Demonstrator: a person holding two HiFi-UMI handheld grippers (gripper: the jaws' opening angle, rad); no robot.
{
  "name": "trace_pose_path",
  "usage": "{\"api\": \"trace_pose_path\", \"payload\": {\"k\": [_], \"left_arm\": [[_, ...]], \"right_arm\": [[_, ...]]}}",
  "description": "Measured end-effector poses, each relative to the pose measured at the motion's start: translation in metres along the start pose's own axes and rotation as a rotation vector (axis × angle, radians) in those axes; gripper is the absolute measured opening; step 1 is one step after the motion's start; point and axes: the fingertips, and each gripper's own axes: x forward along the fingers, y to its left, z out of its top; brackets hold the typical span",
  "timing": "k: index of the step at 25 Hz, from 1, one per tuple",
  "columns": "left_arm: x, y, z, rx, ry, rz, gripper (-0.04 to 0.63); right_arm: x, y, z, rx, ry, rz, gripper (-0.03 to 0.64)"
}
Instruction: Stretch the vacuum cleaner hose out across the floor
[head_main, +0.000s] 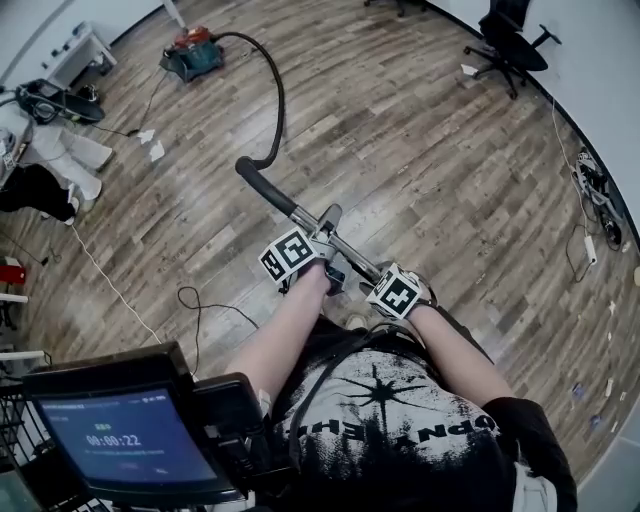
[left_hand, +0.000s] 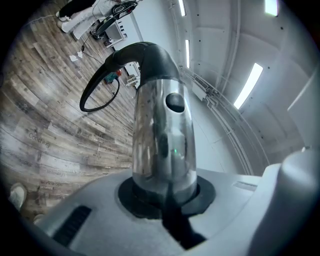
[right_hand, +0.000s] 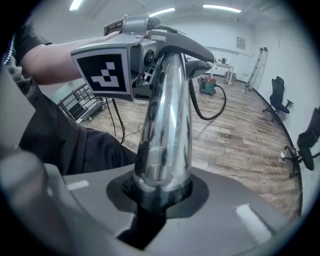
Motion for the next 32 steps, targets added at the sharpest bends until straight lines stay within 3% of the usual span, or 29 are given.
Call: {"api": "trace_pose_path", "payload": {"k": [12,18,32], "left_arm": [[-0.008,0.001,-0.031,-0.012,0.098,-0.033,0.037],[-0.024,0.017,-0.034,-0.058,0.143,-0.036,0.037],[-0.033,0.021,-0.087,-0.119,0.224,-0.044,0.037]], "right_arm": [[0.000,0.024,-0.020,0.088,0.011,-0.042,0.086],[0.010,0.046,-0.020,0.129,0.056,-0.051,0.086],[0.001,0.073,-0.064,0.209,0.120,-0.076,0.086]]}}
